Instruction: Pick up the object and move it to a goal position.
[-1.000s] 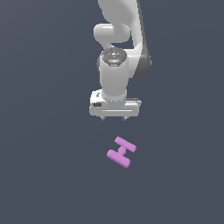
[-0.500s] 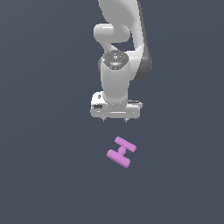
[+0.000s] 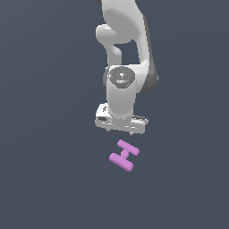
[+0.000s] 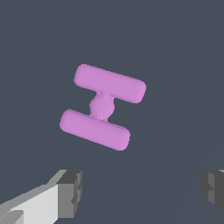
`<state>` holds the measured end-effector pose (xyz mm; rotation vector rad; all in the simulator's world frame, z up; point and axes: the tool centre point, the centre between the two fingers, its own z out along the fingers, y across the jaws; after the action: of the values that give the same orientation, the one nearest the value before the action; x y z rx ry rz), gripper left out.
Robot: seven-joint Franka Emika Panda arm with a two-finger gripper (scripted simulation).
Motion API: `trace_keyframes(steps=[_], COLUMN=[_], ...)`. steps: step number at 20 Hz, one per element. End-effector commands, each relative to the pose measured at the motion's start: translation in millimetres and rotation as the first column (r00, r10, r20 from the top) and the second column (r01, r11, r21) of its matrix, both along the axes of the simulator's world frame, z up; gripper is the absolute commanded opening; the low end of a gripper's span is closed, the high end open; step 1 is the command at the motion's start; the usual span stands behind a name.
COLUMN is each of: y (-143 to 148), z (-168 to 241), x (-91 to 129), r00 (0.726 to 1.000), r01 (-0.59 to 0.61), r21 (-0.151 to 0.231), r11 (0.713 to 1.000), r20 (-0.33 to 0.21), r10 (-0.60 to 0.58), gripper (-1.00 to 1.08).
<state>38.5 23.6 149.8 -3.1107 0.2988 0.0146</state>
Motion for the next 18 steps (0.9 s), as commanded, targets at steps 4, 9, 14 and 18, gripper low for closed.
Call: trace_keyframes(steps=[4, 9, 14, 18], y=[9, 17, 23, 26], z=[-27, -51, -67, -75], x=[26, 43, 54, 59], r00=[0.993, 0.978, 0.963, 0.955], r01=[0.119, 0.211, 0.271, 0.298], r21=[-0.005, -0.011, -0.015, -0.017], r11=[0.993, 0.977, 0.963, 0.955], r20=[0.001, 0.003, 0.006, 0.007], r10=[-0.119, -0.211, -0.271, -0.298], gripper=[1.0, 1.0, 1.0, 1.0])
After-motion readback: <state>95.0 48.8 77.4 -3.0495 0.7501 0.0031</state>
